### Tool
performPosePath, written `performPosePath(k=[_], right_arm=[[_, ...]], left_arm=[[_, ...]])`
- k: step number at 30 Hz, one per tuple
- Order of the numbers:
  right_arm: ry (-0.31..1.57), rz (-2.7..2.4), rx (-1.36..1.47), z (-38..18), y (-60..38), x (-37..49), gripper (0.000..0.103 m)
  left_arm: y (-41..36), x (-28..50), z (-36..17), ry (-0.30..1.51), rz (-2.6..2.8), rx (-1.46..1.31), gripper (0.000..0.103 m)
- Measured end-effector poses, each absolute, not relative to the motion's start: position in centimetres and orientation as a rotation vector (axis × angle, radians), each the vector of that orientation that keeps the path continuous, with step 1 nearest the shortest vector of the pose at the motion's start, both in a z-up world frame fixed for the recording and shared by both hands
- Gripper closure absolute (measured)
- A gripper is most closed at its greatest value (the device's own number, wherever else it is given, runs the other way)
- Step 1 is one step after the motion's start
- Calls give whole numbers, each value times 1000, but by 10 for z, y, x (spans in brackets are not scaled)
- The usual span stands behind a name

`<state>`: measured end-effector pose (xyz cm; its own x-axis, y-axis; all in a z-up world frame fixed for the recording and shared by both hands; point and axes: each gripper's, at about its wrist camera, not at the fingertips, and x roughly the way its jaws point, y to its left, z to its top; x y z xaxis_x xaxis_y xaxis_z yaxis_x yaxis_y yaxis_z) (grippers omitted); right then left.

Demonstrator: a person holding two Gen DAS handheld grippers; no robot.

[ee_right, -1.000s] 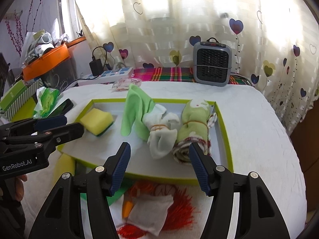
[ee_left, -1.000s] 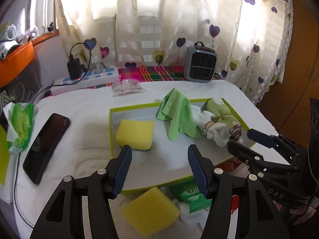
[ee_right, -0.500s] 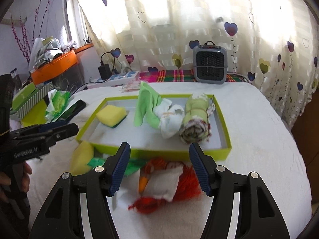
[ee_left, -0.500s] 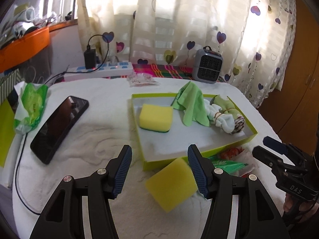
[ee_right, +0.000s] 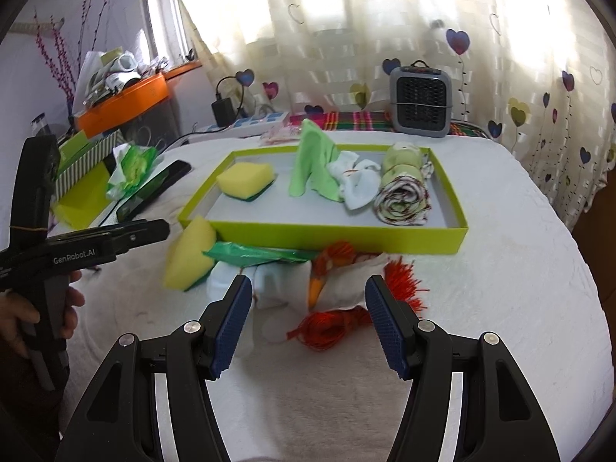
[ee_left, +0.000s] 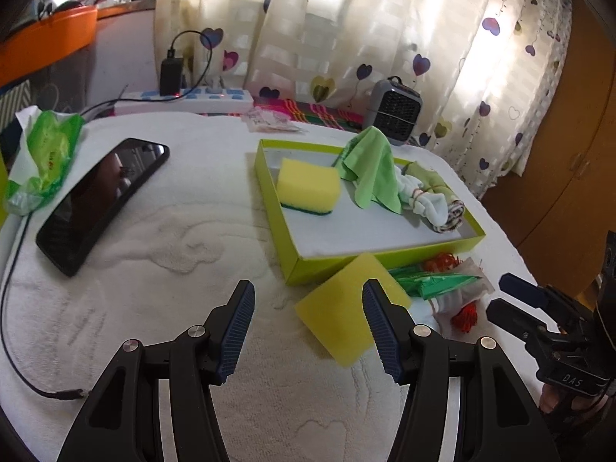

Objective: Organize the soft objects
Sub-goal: 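Open both tools and withdraw them from the box toward the pile, then grasp the yellow sponge with the left tool while the right tool grasps the green wipes packet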

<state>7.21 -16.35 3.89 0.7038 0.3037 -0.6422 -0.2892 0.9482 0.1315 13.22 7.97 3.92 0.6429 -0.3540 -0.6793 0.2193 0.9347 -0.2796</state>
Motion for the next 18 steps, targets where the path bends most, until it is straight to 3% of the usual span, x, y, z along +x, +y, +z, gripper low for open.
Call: performPosePath(k=[6,18], right_arm=[[704,381,-28,40,-146,76,41],[692,468,-139,35,-125,96,41]], left_arm=[[81,133,35,824,-355,-217,38],[79,134,28,849,-359,-219,38]])
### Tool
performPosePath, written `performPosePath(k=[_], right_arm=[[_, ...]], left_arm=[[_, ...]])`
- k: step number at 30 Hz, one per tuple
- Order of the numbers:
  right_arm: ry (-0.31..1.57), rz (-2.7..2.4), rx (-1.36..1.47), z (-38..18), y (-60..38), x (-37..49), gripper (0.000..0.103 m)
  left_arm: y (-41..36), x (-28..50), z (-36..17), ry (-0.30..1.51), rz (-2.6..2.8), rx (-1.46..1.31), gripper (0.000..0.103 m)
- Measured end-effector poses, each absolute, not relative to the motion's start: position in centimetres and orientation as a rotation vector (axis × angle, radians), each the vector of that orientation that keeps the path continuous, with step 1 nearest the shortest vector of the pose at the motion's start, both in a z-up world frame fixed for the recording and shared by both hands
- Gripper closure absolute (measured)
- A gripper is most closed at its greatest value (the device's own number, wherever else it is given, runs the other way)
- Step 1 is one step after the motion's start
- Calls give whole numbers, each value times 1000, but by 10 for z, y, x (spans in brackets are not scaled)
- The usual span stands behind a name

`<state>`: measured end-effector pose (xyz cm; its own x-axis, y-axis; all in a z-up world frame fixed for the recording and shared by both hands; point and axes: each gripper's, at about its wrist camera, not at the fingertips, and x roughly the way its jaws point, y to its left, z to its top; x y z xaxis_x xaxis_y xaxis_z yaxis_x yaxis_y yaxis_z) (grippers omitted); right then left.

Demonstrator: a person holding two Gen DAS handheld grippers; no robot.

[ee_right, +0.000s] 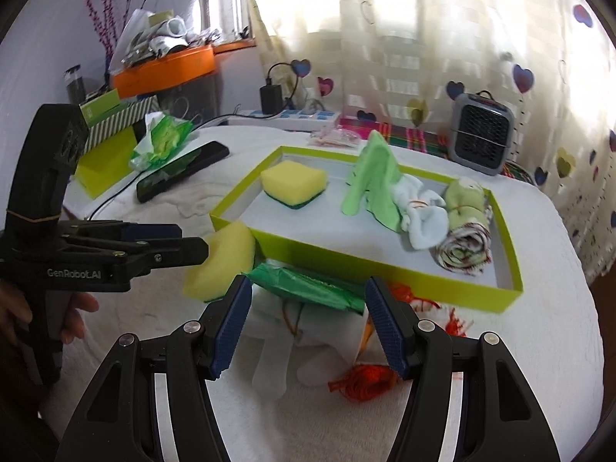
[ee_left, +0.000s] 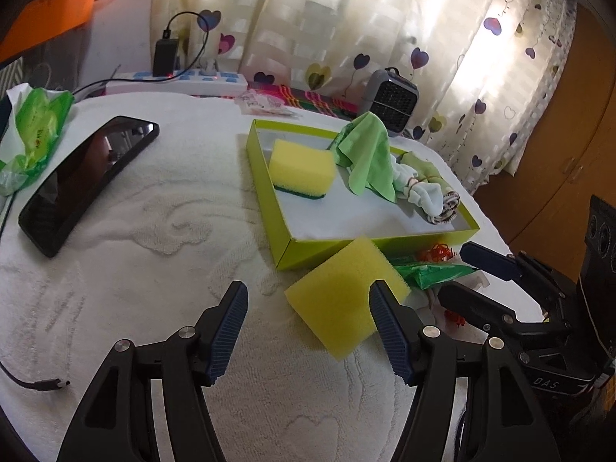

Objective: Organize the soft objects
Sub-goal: 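Grasp the yellow sponge with the left tool while the right tool grasps the green wipes packet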

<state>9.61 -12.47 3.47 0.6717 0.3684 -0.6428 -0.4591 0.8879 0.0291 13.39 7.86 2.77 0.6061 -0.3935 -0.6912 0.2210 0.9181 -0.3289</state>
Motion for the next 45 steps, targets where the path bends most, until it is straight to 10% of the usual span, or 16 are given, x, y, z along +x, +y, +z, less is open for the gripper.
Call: performPosePath(k=[22,36,45], right_arm=[[744,564,-137,26,-129,121,41],[720,617,-163,24,-122,116,87],[686,618,-127,27,-127,111,98]], left_arm=[[78,138,22,892,-367,-250,37],[69,141,21,926,-381,-267,37],[62,143,17,978,-353,-263,37]])
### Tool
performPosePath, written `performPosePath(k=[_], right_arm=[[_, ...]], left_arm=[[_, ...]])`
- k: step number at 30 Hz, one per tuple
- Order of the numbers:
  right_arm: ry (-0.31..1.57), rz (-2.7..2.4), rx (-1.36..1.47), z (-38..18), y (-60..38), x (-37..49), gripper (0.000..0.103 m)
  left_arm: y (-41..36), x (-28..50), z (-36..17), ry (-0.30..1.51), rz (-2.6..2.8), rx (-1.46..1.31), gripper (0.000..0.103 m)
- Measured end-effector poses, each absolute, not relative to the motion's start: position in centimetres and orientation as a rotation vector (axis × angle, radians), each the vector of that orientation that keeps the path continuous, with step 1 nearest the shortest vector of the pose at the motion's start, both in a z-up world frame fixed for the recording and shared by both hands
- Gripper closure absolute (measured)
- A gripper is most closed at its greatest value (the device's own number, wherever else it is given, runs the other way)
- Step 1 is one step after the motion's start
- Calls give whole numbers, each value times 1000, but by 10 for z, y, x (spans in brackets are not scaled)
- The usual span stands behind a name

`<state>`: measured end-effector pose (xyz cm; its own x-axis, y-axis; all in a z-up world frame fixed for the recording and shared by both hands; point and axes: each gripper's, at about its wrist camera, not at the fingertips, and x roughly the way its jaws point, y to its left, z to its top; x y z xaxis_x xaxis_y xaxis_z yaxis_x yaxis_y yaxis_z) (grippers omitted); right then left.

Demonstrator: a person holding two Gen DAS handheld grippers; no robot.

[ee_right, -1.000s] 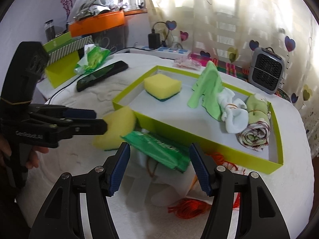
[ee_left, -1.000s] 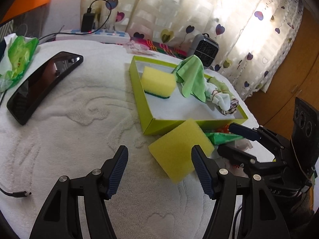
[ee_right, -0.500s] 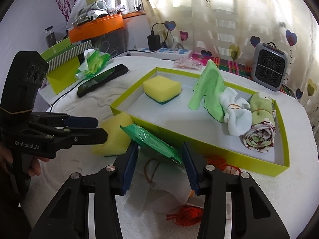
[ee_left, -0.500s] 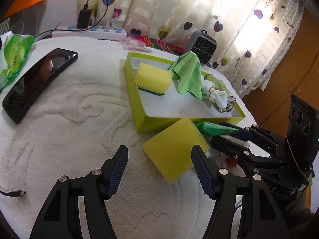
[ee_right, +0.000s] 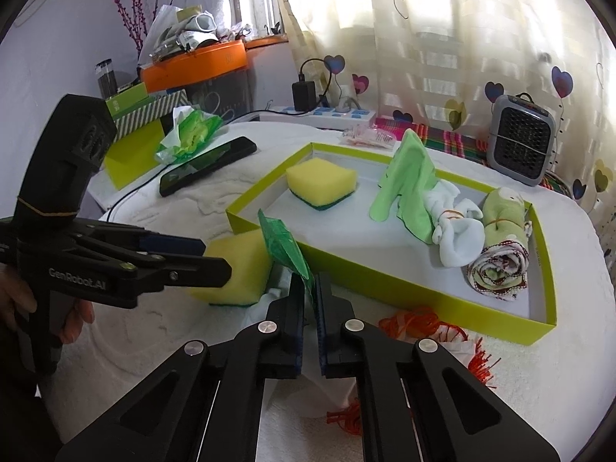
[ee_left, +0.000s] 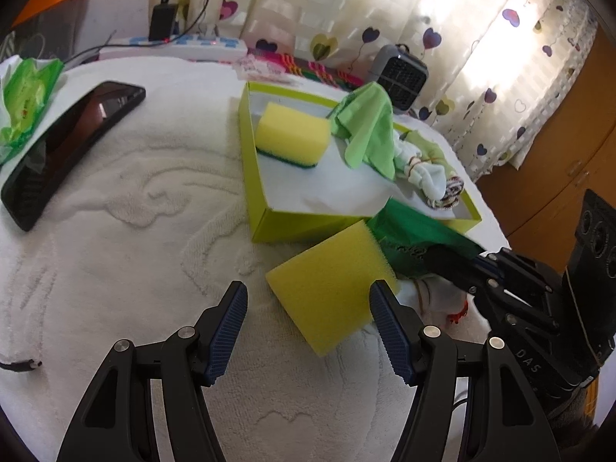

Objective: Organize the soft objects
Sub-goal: 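Grasp the yellow sponge with the left tool while the right tool grasps the green wipes packet, then lift the sponge and packet and carry both over the box lid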

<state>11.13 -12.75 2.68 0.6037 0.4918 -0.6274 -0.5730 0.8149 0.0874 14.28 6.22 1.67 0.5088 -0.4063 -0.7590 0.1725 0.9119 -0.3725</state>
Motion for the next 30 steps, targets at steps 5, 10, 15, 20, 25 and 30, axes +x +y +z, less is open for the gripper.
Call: performPosePath(k=[5,10,15,20,25,30], right_arm=[[668,625,-95,30,-132,107,98],[655,625,-72,32,-136,103,98],[650,624,-59,33,-137,102,98],[649,622,-48,33,-139,101,98],[644,624,-45,34,-140,100,98],[641,623,-41,34,-140,100,98]], left_arm=[[61,142,16,976,-346,-263,38],[59,140,17,962,-364,-272,53],[57,140,18,950,-359,-268,58],[55,137,21,930,-342,-239,66],[54,133,25,901,-327,-202,75],[58,130,28,871,-320,-217,82]])
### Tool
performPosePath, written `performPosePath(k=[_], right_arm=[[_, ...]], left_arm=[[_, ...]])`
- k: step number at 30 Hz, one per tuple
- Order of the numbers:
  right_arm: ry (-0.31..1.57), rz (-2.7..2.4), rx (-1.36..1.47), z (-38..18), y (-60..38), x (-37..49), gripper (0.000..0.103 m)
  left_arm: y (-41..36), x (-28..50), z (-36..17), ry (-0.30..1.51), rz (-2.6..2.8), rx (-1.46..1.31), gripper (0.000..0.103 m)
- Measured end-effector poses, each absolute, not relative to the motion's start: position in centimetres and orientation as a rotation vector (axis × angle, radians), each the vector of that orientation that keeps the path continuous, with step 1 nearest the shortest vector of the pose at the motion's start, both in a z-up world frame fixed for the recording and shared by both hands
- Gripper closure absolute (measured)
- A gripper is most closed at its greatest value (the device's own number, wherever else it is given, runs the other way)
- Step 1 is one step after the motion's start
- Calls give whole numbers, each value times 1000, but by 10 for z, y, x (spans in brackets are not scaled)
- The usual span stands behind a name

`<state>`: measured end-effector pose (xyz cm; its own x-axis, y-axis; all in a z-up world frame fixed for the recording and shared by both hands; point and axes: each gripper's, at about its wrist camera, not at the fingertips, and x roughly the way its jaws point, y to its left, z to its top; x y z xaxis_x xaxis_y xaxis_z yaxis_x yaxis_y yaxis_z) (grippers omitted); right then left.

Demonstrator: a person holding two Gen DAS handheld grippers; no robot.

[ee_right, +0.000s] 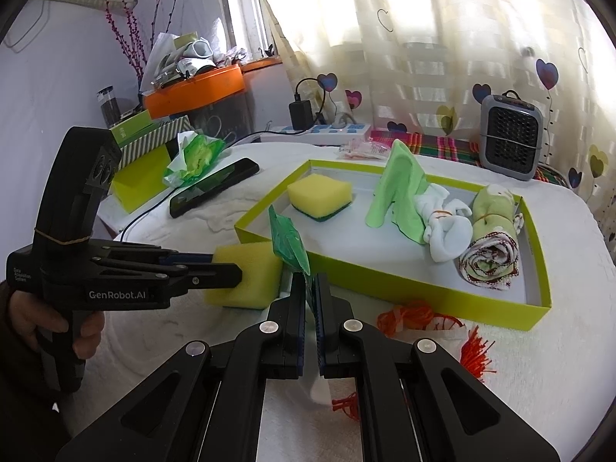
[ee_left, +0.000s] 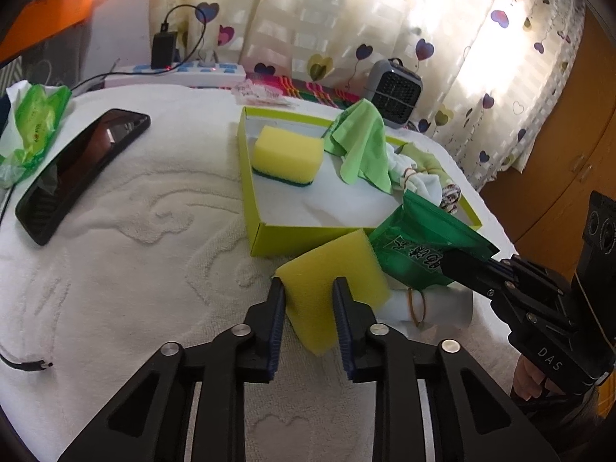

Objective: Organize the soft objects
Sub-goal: 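Lift the sponge and packet and carry both over the box lid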

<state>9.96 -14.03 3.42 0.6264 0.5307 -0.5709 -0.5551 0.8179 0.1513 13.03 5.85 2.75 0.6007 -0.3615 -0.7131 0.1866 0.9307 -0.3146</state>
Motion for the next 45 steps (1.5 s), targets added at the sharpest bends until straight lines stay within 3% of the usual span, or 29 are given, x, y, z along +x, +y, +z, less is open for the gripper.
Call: performPosePath(k=[45], right_arm=[[585,613,-10,48,-152,88,98]], left_arm=[[64,118,58,769,-328,-233,86]])
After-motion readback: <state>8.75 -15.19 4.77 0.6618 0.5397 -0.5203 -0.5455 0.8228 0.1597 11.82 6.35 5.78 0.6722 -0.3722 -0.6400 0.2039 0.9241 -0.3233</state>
